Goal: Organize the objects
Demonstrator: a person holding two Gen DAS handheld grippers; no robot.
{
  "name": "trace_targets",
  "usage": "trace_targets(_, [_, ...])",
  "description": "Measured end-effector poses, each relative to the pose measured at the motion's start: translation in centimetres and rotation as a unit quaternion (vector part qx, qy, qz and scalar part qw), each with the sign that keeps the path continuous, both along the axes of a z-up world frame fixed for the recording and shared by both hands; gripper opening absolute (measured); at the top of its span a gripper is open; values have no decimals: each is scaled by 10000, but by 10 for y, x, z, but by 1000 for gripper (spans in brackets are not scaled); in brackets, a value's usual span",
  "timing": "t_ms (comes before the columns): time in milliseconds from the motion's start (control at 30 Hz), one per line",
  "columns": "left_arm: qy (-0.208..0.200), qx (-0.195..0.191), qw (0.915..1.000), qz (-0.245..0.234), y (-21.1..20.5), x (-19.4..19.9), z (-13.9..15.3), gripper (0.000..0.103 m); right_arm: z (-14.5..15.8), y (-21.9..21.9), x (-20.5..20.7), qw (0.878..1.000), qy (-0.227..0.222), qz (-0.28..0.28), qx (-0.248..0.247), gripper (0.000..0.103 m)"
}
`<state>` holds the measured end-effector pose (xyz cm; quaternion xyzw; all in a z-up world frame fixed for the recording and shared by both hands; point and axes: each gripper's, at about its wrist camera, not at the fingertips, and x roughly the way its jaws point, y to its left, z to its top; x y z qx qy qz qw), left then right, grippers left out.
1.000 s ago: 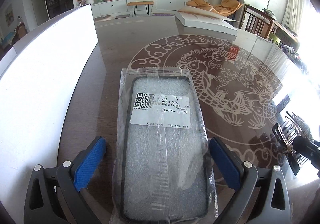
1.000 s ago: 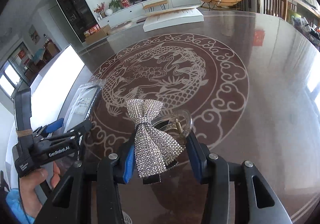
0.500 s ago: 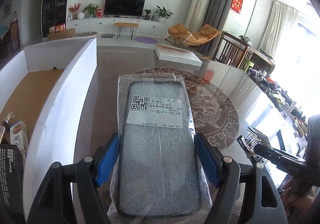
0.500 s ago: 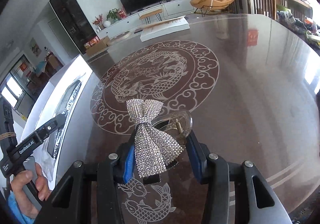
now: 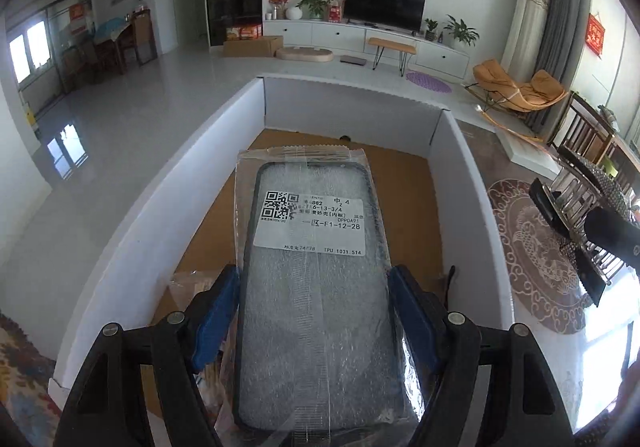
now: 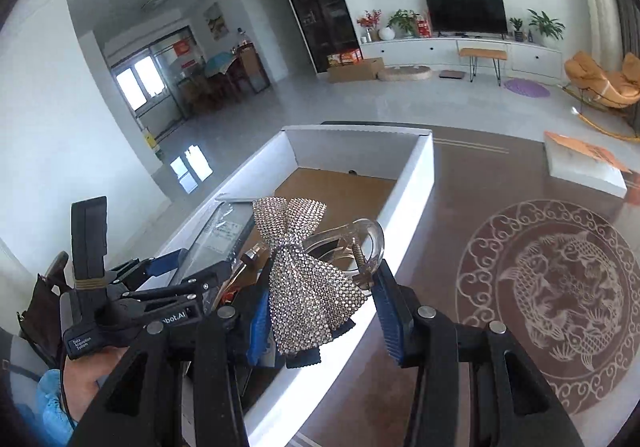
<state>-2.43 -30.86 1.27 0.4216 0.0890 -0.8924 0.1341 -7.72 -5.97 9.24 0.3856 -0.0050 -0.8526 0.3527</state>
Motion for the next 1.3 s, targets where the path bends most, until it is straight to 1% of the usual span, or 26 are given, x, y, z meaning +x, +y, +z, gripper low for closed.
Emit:
trace_targets(100, [-277,220,9990,256,-17,1,-18,75,-25,-52,-20,9982,-211,345,445,47])
trace_targets(133, [-272,336,9987,268,-20,1,-20,75,-36,-65,-25,9967,-304,405,640,51])
trace_targets(167, [-235,365,9988,244,-20,2,-20,75,-48,-75,-29,9946,-450,469,809,55])
trace_targets(200, [-247,298,9990,225,-17,1,-20,82,-59,-81,-33,9927,-609,505,908,63])
trace_targets(267, [-337,19,9991,250,-12,-1,-21,95,-70,-80,-37,9917,-817,464,872,65])
trace_targets(333, [-396,-245,9986,262,-1,0,-18,95,-68,-69,-35,9926,-887,462,688,67])
trace_targets(367, [-429,-369,9980,267,3,-1,-18,95,-65,-62,-34,9931,-869,459,636,70])
trace_targets(400, [-464,-503,9972,298,2,1,-16,95,-61,-56,-32,9937,-803,403,671,79])
trace_targets(433, [-511,-648,9959,362,5,1,-16,95,-55,-49,-30,9947,-682,335,699,86])
trace_targets(500, [-596,-910,9928,498,14,0,-12,95,-41,-36,-21,9961,-459,255,712,90])
trace_targets(533, [-603,-954,9920,559,18,1,-9,95,-36,-30,-19,9962,-396,228,737,91])
trace_targets(567, [-549,-912,9925,601,19,5,-5,95,-28,-30,-14,9961,-374,211,775,91])
trace_targets(600, [-401,-764,9944,614,17,11,1,96,-25,-27,-13,9956,-389,208,824,91])
trace_targets(667, [-96,-256,9977,627,17,20,11,95,-20,-25,-10,9943,-477,208,931,91])
trace_targets(733, [10,198,9977,646,17,30,18,96,-15,-24,-6,9932,-578,227,983,91])
trace_targets(767, [-9,319,9976,621,16,31,21,95,-13,-24,-4,9925,-636,240,1015,91])
trace_targets(833, [-44,433,9978,508,21,32,28,96,-11,-27,0,9903,-771,267,1129,91])
trace_targets(900, [-96,455,9978,474,24,35,33,96,-11,-32,4,9877,-880,357,1241,91])
trace_targets(967, [-170,371,9980,482,27,38,37,96,-10,-40,9,9854,-848,439,1412,91])
trace_targets(1100, [-265,-221,9967,736,34,46,45,96,-5,-52,18,9816,-615,464,1747,93])
trace_targets(1133, [-280,-297,9964,747,35,46,46,96,-6,-55,18,9806,-582,463,1813,94])
trace_targets(1300, [-286,-279,9952,889,30,49,46,95,-11,-62,20,9784,-607,465,1918,94])
